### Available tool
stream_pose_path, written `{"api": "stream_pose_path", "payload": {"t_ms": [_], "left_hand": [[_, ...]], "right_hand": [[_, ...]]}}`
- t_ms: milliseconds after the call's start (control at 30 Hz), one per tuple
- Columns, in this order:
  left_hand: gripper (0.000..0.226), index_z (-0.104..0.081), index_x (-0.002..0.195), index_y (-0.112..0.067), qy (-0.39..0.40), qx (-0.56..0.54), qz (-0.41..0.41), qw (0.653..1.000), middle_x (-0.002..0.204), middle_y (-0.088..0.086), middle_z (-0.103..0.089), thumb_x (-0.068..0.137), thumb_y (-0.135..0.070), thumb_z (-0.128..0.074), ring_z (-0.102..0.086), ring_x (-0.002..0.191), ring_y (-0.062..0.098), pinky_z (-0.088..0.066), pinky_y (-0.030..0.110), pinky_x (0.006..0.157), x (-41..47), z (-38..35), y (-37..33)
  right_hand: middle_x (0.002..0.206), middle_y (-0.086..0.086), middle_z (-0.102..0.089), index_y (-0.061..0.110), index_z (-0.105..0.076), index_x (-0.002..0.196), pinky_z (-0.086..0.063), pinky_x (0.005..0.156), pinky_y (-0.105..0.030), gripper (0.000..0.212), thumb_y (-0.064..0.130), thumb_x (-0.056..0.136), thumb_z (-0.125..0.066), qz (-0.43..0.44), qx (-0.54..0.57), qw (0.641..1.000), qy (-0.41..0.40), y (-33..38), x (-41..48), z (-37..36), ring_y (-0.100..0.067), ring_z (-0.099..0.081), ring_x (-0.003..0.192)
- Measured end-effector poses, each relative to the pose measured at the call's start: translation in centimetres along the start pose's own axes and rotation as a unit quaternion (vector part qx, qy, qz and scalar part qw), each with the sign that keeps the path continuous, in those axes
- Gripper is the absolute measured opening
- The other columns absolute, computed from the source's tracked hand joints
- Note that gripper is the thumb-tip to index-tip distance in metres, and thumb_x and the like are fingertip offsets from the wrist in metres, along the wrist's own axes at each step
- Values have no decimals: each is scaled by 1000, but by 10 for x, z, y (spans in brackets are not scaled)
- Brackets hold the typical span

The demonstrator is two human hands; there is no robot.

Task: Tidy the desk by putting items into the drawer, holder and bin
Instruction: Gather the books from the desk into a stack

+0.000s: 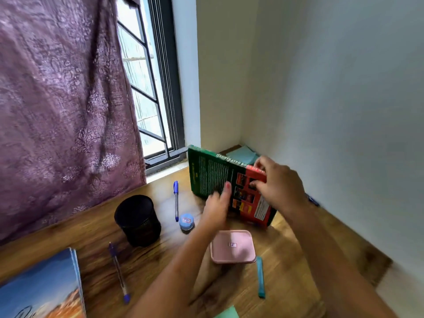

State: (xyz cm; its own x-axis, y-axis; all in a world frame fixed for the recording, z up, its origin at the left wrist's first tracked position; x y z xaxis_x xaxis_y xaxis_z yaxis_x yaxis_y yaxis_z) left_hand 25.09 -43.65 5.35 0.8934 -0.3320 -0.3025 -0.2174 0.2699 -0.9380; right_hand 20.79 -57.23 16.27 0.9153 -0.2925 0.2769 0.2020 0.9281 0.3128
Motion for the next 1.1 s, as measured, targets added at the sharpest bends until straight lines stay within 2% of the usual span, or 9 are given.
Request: {"api": "stream_pose_path", "payload": {"t_ms": [100,200,300,400,467,567,700,867,1100], "left_hand": [[97,-58,117,-20,-4,-299,79,951,113,8,-68,46,-86,-52,-64,105,27,-52,46,89,-16,-4,-26],[71,-56,118,-10,-25,-339,112,934,107,12,-67,69,-57,-72,-66,95,27,-55,40,76,-27,-3,-31],[44,-48,127,1,-85,-343,137,925,96,19,-60,87,-14,-60,-62,76,28,-53,37,63,-43,-1,-24],[43,-44,129,4,-136,-357,122,916,104,29,-57,87,4,-48,-56,70,32,-50,42,68,-56,11,-15],[38,-48,126,2,-148,-355,98,918,111,30,-60,89,4,-48,-58,71,32,-51,43,70,-68,17,-11],[23,-54,115,-5,-147,-353,31,923,97,21,-68,92,-2,-52,-65,69,31,-57,45,71,-85,27,-13],[5,-55,98,-13,-150,-379,-27,913,67,6,-72,93,-10,-55,-68,52,21,-56,33,47,-114,57,-21],[13,-60,98,-21,-209,-349,-55,912,71,2,-74,90,-31,-59,-70,55,21,-56,34,46,-165,107,-8],[33,-68,85,-10,-410,-179,-37,893,72,7,-74,88,-41,-60,-71,65,25,-58,37,54,-264,209,49]], "right_hand": [[99,-2,-70,31,-57,107,-53,74,-34,38,13,75,-64,33,30,999,24,16,-27,-1,-26,-65,91],[105,-2,-70,31,-58,116,-56,79,-36,44,10,78,-64,53,74,994,53,25,-54,-9,-22,-66,94],[110,3,-69,29,-60,121,-54,84,-27,42,20,81,-69,69,145,982,99,27,-76,-18,-14,-64,98],[109,8,-68,29,-67,114,-52,80,-17,33,35,81,-72,62,258,946,188,20,-91,-29,-6,-64,98],[112,5,-68,28,-66,113,-51,78,-13,30,35,84,-69,27,324,919,224,9,-100,-34,-2,-63,97],[126,-5,-60,22,-54,131,-51,93,-30,43,34,90,-61,-59,337,922,182,-14,-104,-36,-13,-58,108],[128,-8,-60,21,-46,137,-54,84,-38,49,43,93,-52,-159,408,883,169,-26,-101,-30,-23,-61,110],[87,-5,-74,17,-59,104,-56,60,-28,26,40,93,-53,-105,540,802,234,31,-110,-28,-15,-70,73],[86,-8,-74,13,-61,100,-57,66,-33,13,23,94,-55,-48,576,765,285,145,-171,-78,-20,-70,72]]}}
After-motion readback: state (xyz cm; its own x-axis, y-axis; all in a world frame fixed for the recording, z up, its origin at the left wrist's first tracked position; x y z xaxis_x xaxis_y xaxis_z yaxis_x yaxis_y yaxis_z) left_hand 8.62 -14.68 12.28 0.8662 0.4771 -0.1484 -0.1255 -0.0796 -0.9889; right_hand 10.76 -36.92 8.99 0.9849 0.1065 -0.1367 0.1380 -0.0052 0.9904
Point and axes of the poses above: each hand's wrist, its own x-axis towards the middle knuckle, its own z-axis out of the back of the hand, y = z × x, the point moved 4 cm from there along x, towards the middle knuckle
